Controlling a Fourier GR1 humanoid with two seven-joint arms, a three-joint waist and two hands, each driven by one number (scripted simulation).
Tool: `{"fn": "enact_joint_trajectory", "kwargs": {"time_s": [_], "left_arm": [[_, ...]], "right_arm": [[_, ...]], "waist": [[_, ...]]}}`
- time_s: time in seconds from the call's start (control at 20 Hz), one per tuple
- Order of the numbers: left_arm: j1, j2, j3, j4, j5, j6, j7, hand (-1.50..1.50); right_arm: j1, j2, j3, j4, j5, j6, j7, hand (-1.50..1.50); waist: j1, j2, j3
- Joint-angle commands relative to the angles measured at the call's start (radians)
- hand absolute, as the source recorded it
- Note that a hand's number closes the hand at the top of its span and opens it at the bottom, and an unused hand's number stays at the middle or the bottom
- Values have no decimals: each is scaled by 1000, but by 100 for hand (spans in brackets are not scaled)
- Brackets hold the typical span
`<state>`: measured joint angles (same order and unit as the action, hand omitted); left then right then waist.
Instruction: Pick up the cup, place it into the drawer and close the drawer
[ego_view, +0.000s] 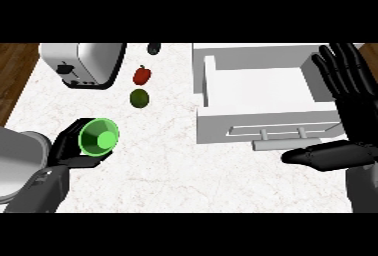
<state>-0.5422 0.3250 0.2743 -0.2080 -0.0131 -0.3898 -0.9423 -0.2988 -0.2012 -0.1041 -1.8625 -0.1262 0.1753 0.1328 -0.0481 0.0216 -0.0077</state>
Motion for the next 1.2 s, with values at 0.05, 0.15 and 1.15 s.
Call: {"fn": "enact_joint_trajectory", "kwargs": {"time_s": [0.05, 0.15, 1.15], "left_arm": [[9, -16, 2, -43, -23, 134, -192, 150], [16, -16, 24, -48, -11, 182, -230, 150], [-157, -299, -10, -338, 51, 287, -57, 150]], "right_arm": [[9, 2, -1, -7, -12, 11, -12, -150], [14, -12, -9, -17, -11, 15, -2, -150], [26, -49, -73, 14, -25, 21, 14, -150]], "waist": [[0, -1, 1], [-1, -2, 1], [57, -31, 9]]}}
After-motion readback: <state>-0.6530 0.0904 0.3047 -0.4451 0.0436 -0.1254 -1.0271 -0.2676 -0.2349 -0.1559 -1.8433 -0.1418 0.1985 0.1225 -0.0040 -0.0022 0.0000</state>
